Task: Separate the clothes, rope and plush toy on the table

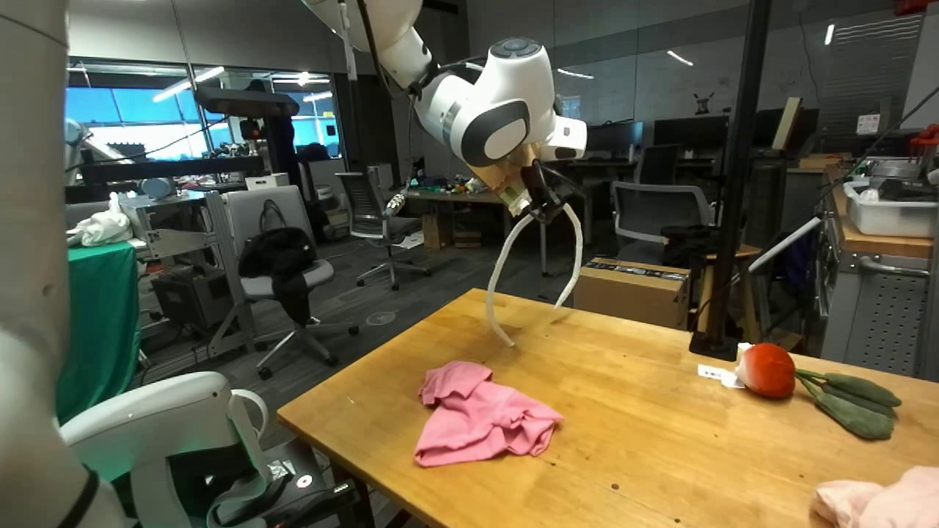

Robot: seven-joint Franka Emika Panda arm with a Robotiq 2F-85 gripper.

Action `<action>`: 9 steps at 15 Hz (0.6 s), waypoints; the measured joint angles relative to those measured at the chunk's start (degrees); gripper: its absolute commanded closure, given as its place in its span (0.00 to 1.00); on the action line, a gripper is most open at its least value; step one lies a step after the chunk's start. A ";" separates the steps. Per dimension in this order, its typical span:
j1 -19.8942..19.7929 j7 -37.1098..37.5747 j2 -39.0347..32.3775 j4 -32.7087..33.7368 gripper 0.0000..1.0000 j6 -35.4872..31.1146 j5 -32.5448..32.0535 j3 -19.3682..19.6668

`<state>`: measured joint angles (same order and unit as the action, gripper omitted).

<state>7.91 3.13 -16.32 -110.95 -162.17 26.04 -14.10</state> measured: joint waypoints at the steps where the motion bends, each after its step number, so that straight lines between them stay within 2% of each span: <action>1: -0.21 -0.67 -0.91 0.27 0.92 -0.06 1.16 -0.44; 9: -2.79 -3.69 -6.23 1.79 0.92 -0.05 6.18 -2.18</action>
<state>5.12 -0.55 -22.55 -109.16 -162.22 32.23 -16.28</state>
